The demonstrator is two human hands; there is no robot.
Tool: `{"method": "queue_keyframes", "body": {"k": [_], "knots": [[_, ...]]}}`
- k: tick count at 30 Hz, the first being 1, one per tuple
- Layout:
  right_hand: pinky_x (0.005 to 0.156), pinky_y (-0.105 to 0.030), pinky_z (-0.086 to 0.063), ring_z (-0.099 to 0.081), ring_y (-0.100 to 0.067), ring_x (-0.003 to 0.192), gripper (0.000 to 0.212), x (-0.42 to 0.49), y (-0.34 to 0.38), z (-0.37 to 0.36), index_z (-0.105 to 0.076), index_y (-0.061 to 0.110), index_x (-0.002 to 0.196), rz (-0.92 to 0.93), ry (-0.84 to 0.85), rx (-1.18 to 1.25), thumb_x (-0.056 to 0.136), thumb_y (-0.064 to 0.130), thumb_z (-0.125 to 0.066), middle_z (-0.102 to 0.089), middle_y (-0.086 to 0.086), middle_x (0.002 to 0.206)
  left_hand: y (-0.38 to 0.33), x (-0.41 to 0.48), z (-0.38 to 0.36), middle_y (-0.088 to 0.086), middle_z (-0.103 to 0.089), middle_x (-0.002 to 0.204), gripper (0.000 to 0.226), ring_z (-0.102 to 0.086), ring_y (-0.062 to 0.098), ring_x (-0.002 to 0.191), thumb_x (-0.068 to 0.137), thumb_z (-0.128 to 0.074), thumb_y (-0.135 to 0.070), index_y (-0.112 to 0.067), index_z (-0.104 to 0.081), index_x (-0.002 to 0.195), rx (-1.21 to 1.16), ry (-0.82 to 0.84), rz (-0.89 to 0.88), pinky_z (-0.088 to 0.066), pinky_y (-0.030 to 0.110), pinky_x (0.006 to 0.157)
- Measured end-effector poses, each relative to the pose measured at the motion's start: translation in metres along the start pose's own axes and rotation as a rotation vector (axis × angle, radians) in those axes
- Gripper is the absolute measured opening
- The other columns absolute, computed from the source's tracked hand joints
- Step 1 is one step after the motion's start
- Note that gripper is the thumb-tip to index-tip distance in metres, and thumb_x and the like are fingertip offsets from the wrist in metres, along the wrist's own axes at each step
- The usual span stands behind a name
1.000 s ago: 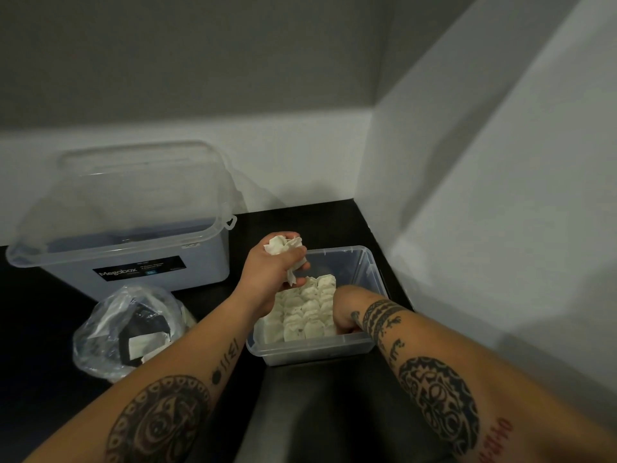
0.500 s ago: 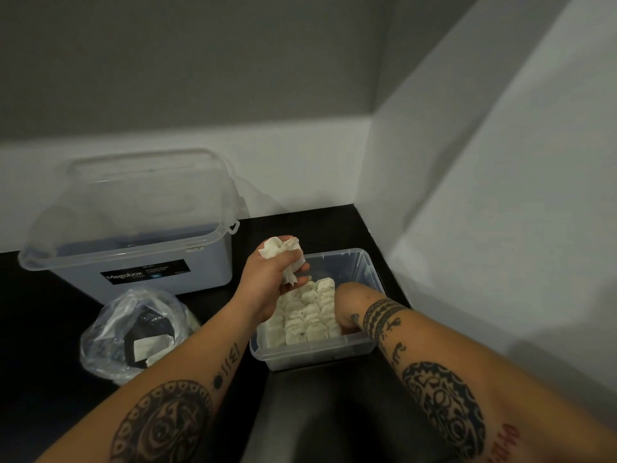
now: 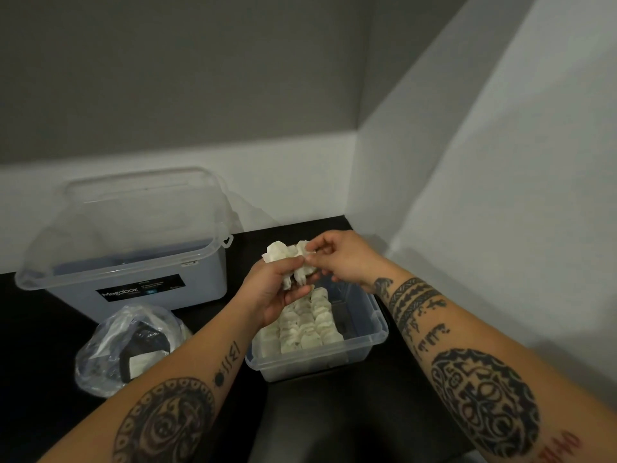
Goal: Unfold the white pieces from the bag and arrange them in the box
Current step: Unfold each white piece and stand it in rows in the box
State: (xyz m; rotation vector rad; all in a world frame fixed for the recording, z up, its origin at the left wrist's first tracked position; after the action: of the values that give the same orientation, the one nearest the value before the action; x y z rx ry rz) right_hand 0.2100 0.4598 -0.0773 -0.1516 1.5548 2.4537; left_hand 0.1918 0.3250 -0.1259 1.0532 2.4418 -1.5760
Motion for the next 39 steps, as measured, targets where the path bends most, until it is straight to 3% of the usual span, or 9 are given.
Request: {"method": "queue_keyframes", "body": {"k": [4,7,12,19,23,26,31,35,39], "knots": [[0.060,-0.024,-0.050,-0.072,-0.015,0.083,0.027,-0.002,-0.017,0.004,-0.061,0.022,0.107,-0.034,-0.051,0.028,0.087,0.018,-0.078,-0.074,-0.004,0.097,0.003,-0.003,-0.003,0.018,-0.076,0.113,0.036,-0.076,0.030,0.102,0.095,-0.068,-0.012,-0.011,-0.061,0.130,0.026,0.025,0.026,-0.061,0.025,0.059],[0.063,-0.025,-0.053,-0.070,-0.014,0.080,0.042,-0.003,-0.022,0.002,-0.052,0.026,0.121,-0.056,-0.033,0.106,0.089,0.013,-0.076,-0.072,-0.004,0.097,0.006,-0.003,-0.004,0.013,-0.078,0.106,0.036,-0.077,0.028,0.094,0.095,-0.067,-0.011,-0.015,-0.062,0.130,-0.010,0.032,0.043,-0.059,0.024,0.054],[0.066,-0.026,-0.058,-0.067,-0.012,0.071,0.017,-0.007,-0.023,0.004,-0.066,0.015,0.111,-0.050,-0.027,0.124,0.094,0.010,-0.067,-0.073,-0.005,0.090,0.004,-0.002,-0.002,0.007,-0.078,0.092,0.041,-0.073,0.018,0.073,0.086,-0.075,-0.009,-0.021,-0.065,0.124,-0.029,-0.002,0.019,-0.056,0.025,0.052],[0.062,-0.023,-0.053,-0.068,-0.011,0.074,0.041,-0.007,-0.021,0.003,-0.059,0.025,0.126,-0.019,0.008,0.092,0.090,0.013,-0.073,-0.070,0.000,0.086,-0.005,0.002,-0.002,0.007,-0.074,0.110,0.039,-0.070,0.020,0.092,0.086,-0.080,-0.022,-0.022,-0.067,0.123,0.196,-0.024,-0.104,-0.056,0.029,0.061],[0.062,-0.024,-0.055,-0.065,-0.009,0.071,0.036,-0.006,-0.020,0.006,-0.066,0.026,0.120,0.006,-0.002,0.071,0.087,0.015,-0.075,-0.068,0.004,0.077,-0.006,0.004,-0.005,0.006,-0.074,0.111,0.040,-0.072,0.019,0.095,0.085,-0.081,-0.020,-0.021,-0.066,0.123,0.288,-0.022,-0.145,-0.056,0.029,0.063],[0.065,-0.022,-0.056,-0.066,-0.009,0.075,0.028,-0.007,-0.018,0.011,-0.070,0.027,0.115,0.042,-0.009,-0.026,0.088,0.020,-0.075,-0.070,0.005,0.081,-0.004,0.008,-0.004,0.009,-0.073,0.111,0.039,-0.073,0.020,0.093,0.084,-0.080,-0.007,-0.020,-0.067,0.118,0.342,-0.046,-0.151,-0.058,0.029,0.063],[0.082,-0.029,-0.057,-0.069,-0.012,0.088,0.012,-0.004,-0.016,0.022,-0.076,0.026,0.102,0.102,-0.059,-0.276,0.090,0.027,-0.075,-0.074,0.005,0.094,-0.001,0.017,0.000,0.008,-0.072,0.112,0.042,-0.074,0.023,0.097,0.082,-0.083,-0.008,-0.024,-0.065,0.117,0.460,-0.044,-0.147,-0.060,0.030,0.065],[0.072,-0.020,-0.050,-0.065,-0.008,0.084,0.010,0.002,-0.022,0.020,-0.073,0.022,0.101,0.065,-0.035,-0.564,0.092,0.026,-0.071,-0.069,0.008,0.092,-0.008,0.021,0.010,0.006,-0.070,0.108,0.037,-0.070,0.020,0.094,0.085,-0.081,-0.012,-0.027,-0.063,0.114,0.478,-0.132,-0.227,-0.058,0.025,0.060],[0.075,-0.028,-0.054,-0.063,-0.016,0.085,0.010,0.012,-0.033,-0.001,-0.070,0.020,0.100,0.002,0.055,-0.895,0.092,0.017,-0.065,-0.068,0.000,0.097,-0.015,0.025,0.019,0.004,-0.067,0.108,0.039,-0.069,0.021,0.096,0.087,-0.080,-0.017,-0.026,-0.063,0.120,0.512,-0.198,-0.313,-0.064,0.035,0.069]]}}
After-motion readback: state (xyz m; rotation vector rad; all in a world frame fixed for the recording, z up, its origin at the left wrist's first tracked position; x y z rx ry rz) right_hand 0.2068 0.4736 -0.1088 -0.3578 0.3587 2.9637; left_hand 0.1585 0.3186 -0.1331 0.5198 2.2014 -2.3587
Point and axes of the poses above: each hand's wrist, its own x-axis towards the middle knuckle, its own z-axis out of the back of the hand, y = z × x, the point moved 8 cm from there along x, towards the middle knuckle
